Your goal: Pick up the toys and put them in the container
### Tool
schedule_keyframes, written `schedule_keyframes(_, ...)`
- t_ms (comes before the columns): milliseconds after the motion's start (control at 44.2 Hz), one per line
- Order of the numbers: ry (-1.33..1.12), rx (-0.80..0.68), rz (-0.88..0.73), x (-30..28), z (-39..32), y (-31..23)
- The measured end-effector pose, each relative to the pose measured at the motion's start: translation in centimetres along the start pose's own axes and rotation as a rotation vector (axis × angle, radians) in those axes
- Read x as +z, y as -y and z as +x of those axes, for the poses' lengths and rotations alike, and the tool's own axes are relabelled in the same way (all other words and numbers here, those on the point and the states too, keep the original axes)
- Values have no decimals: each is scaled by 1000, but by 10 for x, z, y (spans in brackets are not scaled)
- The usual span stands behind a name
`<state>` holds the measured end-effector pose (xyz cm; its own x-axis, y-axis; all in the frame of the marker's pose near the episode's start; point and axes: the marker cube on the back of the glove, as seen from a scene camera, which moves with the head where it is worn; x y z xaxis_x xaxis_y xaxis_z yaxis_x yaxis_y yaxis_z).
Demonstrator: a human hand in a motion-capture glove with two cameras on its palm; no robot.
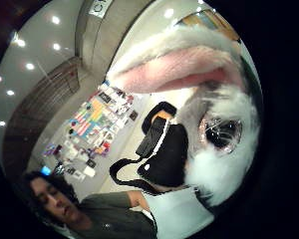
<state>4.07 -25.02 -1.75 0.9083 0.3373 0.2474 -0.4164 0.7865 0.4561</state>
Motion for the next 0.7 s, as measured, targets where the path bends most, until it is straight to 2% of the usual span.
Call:
schedule_keyframes(90, 165, -3, -188, 31, 9, -2)
schedule_keyframes(181, 204, 0, -243, 48, 22, -4)
schedule_keyframes(497, -81, 143, -285, 48, 117, -27)
schedule_keyframes(610, -230, 162, -376, 50, 179, -49)
schedule_keyframes(701, -300, 116, -485, 64, 219, -71)
